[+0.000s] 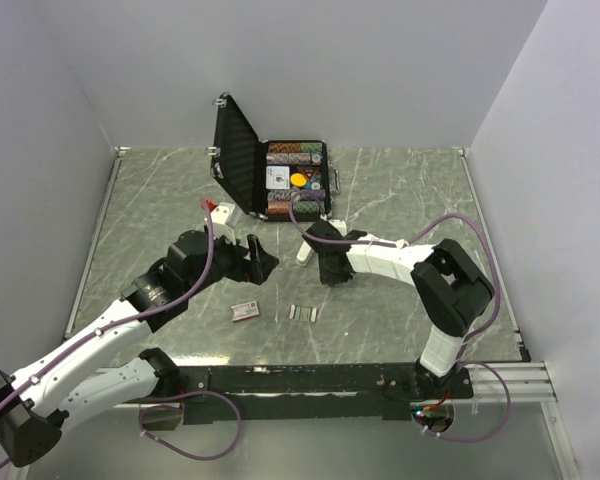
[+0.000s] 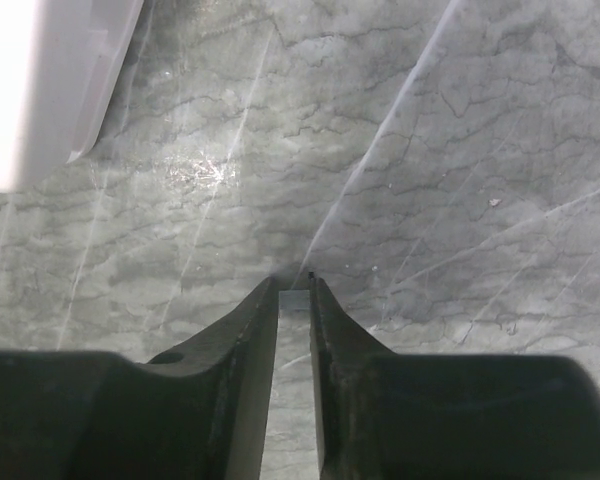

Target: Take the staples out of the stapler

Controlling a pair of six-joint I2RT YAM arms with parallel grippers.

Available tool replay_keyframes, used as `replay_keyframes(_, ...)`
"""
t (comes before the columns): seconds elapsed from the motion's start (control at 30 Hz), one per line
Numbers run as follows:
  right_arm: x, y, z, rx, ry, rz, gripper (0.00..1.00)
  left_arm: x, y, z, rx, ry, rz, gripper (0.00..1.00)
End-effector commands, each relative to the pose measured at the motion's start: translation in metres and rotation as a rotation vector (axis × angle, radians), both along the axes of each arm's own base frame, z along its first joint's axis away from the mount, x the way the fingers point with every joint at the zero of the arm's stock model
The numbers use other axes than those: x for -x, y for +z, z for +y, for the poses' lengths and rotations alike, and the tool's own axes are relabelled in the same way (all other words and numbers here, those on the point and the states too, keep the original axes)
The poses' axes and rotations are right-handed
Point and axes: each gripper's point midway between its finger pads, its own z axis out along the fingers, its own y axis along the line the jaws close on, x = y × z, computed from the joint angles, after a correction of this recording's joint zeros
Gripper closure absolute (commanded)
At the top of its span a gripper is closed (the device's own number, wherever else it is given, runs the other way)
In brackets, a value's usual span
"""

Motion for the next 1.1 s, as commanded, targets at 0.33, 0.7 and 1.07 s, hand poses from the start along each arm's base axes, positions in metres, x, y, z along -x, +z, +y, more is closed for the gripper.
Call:
replay_keyframes(0.33,0.015,0.016,0.002,-0.03,-0.017,-0.001,0.83,-0.001,0.018,-0.001,0.057,-0.005,-0.05,0.06)
replay_keyframes(0.7,0.049,0.051,0.041,-0.112,0.028,0.002,0.82,0.006,0.03,0.005,0.081,-0.005,-0.074,0.06)
replay_keyframes(1.07,0.063,0.056,0.074,-0.169,0.067,0.023,0.81,0.017,0.043,0.007,0.118,-0.037,-0.106,0.05)
